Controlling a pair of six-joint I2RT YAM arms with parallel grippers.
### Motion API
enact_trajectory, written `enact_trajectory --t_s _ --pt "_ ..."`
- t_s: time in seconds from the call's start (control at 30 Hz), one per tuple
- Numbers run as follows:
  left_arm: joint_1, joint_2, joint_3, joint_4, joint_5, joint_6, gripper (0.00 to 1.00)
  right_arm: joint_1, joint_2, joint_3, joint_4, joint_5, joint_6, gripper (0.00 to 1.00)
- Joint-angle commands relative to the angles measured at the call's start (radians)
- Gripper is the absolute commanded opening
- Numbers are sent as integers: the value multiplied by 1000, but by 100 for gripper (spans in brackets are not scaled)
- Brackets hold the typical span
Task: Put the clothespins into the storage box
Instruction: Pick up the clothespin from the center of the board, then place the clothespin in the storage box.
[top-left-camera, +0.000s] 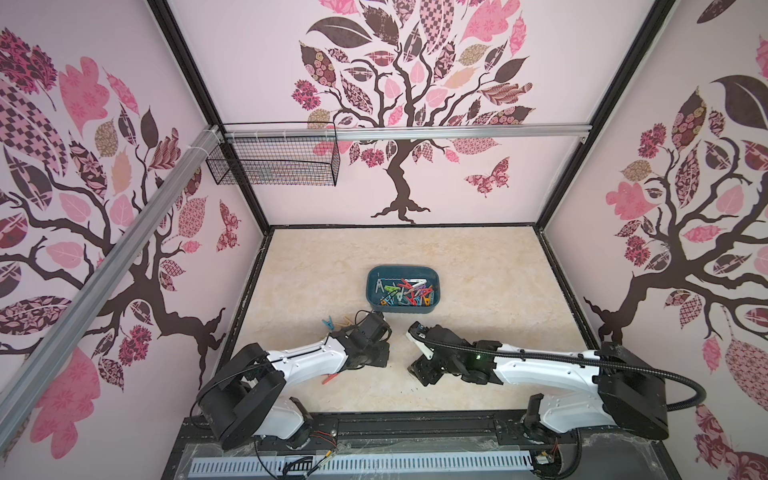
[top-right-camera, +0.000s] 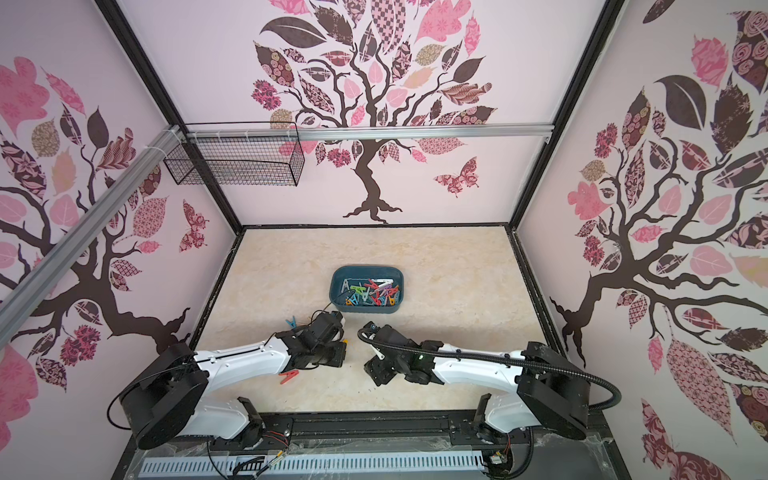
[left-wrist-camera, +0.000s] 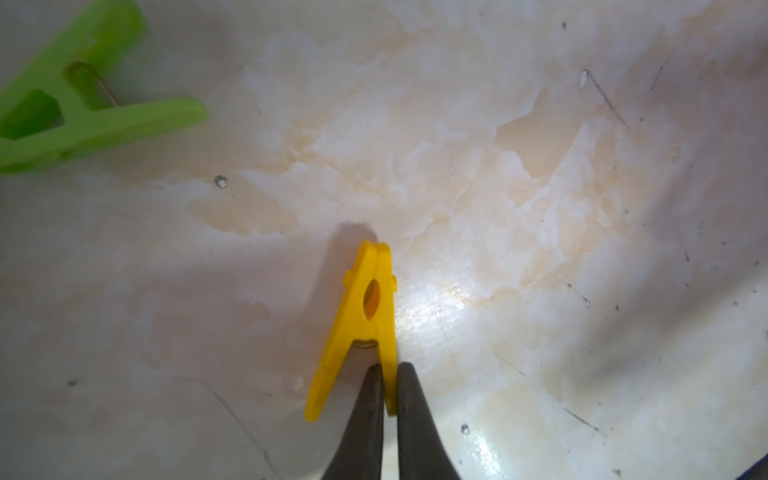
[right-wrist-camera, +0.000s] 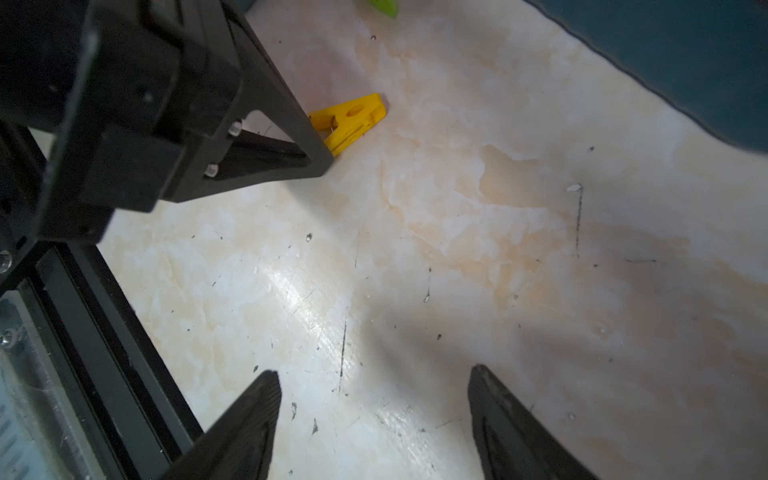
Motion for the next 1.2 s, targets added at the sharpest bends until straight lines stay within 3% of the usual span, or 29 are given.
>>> enact_trajectory --t_s 0.0,0.2,0.37,0.87,0.97,1.07,1.17 --pt "-4 -51 22 -51 8 12 4 -1 -26 18 -1 24 14 75" --pt "20 -155 124 -126 -63 48 0 -7 -32 42 33 103 3 75" --pt "160 -153 192 -90 -12 81 0 -83 14 101 53 157 67 75" --pt "288 178 529 -9 -3 208 1 -194 249 339 41 304 41 78" --pt "298 225 566 -4 0 214 5 -199 242 335 50 294 37 78" --pt "305 255 591 -9 -18 221 25 -200 237 326 47 285 35 78" --pt "307 236 602 -32 -39 228 35 -201 224 309 52 266 39 78"
